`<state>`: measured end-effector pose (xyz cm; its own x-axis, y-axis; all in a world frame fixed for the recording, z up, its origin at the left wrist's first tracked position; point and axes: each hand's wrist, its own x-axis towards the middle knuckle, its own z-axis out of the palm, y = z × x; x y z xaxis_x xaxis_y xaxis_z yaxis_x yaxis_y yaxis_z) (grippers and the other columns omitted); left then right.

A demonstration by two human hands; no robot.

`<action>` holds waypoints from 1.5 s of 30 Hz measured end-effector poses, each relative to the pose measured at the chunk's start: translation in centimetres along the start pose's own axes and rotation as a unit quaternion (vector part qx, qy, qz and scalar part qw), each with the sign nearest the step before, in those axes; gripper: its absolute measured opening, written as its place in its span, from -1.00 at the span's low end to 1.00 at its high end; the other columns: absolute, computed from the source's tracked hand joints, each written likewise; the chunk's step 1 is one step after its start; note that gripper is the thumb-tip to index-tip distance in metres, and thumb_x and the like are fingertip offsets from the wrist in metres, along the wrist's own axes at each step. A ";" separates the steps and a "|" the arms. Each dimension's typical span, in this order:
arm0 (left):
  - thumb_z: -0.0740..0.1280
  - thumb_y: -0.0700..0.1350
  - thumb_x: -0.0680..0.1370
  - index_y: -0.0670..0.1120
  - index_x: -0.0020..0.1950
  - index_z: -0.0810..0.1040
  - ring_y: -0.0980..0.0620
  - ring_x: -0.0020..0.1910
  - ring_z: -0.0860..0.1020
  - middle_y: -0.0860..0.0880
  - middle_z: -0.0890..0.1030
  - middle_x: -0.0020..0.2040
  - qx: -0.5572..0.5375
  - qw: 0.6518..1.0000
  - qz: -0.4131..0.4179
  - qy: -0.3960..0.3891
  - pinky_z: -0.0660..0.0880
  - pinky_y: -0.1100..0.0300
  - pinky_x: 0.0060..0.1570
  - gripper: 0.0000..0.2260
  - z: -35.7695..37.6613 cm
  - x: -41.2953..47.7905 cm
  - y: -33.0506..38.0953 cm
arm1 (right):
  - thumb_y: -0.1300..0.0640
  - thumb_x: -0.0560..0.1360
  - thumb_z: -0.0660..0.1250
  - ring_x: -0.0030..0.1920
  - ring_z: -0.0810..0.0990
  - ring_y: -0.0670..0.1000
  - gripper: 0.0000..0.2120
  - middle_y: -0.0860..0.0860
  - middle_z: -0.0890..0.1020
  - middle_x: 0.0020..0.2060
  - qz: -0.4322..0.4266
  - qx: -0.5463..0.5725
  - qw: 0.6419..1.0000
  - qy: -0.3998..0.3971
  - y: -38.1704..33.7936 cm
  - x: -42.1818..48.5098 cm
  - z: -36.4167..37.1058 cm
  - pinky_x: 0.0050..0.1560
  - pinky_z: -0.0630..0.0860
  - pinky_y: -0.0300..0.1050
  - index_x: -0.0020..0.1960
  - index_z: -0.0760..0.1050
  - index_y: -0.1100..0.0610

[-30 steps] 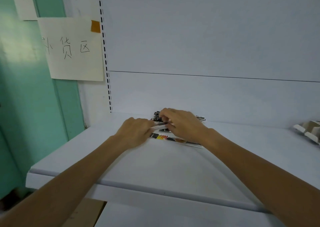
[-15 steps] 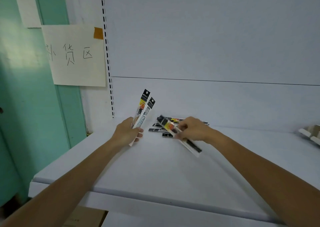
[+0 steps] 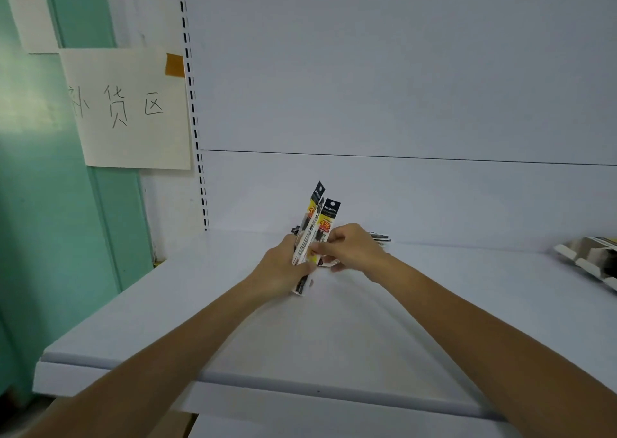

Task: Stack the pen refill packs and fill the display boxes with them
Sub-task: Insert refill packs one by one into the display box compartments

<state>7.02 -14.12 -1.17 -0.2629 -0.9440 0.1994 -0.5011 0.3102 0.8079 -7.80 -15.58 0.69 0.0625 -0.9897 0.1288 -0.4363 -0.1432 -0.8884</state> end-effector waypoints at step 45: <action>0.06 0.18 0.58 -0.08 -0.15 0.40 -0.05 -0.25 0.43 0.05 0.44 -0.30 0.318 0.922 0.217 0.028 0.22 0.13 -0.27 -0.64 23.4 8.8 14.9 | -0.32 0.46 0.15 0.00 0.44 -0.06 -0.53 -0.09 0.57 -0.03 -0.144 -0.471 0.865 0.095 13.9 -6.8 -32.4 0.05 0.33 -0.07 0.08 0.51 0.02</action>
<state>-22.04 -15.19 -0.32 -0.5191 -0.7143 0.4694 -0.7457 0.6469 0.1598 -43.33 -10.78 1.76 0.1801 -0.8823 0.4349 -0.9709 -0.2305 -0.0656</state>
